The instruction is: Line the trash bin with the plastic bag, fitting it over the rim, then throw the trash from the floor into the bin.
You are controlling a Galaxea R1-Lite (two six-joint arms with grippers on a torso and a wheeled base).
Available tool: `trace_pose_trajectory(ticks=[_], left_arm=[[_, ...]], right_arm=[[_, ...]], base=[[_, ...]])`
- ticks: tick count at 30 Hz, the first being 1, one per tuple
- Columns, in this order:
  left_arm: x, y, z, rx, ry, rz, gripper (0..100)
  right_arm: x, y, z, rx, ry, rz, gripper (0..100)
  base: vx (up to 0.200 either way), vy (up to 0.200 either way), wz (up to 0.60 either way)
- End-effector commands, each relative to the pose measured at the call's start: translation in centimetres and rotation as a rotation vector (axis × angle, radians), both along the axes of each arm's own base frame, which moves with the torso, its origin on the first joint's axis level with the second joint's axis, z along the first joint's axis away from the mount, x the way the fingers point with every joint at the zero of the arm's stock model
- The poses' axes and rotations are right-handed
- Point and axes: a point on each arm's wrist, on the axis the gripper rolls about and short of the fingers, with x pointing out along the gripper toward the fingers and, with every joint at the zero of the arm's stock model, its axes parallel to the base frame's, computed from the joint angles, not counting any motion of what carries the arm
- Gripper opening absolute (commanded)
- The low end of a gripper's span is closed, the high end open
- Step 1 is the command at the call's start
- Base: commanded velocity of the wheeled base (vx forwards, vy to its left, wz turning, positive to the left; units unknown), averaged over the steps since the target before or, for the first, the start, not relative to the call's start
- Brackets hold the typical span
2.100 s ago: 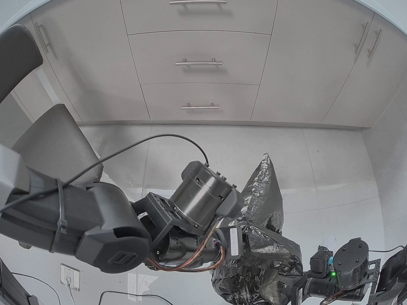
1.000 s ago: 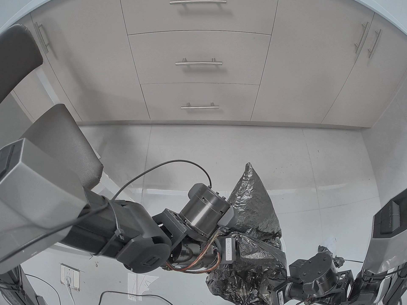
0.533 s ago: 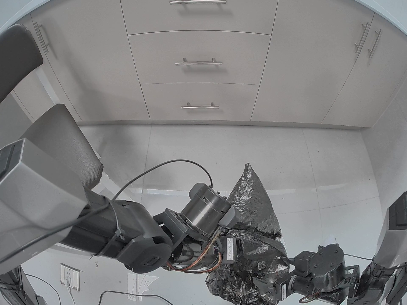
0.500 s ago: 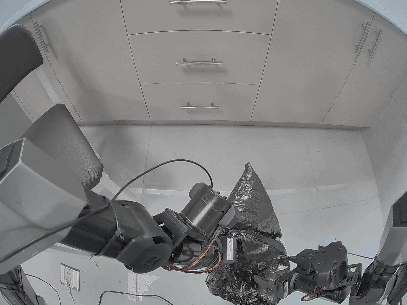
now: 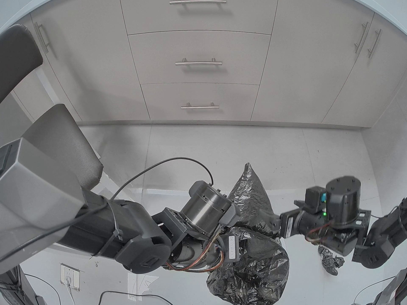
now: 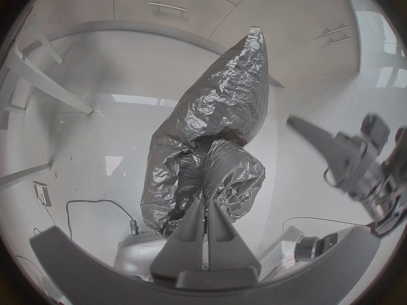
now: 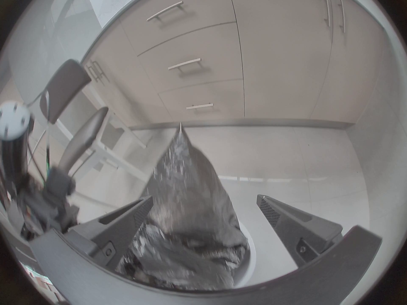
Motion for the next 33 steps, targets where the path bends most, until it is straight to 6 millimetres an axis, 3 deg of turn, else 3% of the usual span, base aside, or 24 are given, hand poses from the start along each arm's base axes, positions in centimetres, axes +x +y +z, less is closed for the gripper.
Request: trace_pose_trajectory(ticks=[1,5,10,16,32,33], left_arm=[[-0.1,-0.1,0.1,-0.010,0.000,-0.007,0],[-0.1,-0.1,0.1,-0.013,-0.001,-0.008,0],[-0.1,0.0,0.2,-0.014,-0.002,-0.007,0],[0.0,0.0,0.3,-0.016,-0.004,-0.005,0],[0.0,-0.1,0.3,-0.028,0.011,-0.018,0],[0.0,0.0,0.2,-0.028,0.013,-0.018,0]], right_arm=[[4.6,1.9,7.0,0.075,-0.089,-0.023,100],[6.5,3.5,7.3,0.077,-0.067,-0.023,100],[7.7,5.0,4.3,0.035,-0.002,-0.009,100],[6.7,6.1,2.1,0.047,0.081,0.003,100],[6.0,5.1,-0.4,0.021,0.162,-0.025,100],[6.1,5.2,-0.7,0.029,0.176,-0.027,0]], base=[[0.000,0.000,0.00],[0.000,0.000,0.00],[0.000,0.000,0.00],[0.000,0.000,0.00],[0.000,0.000,0.00],[0.000,0.000,0.00]])
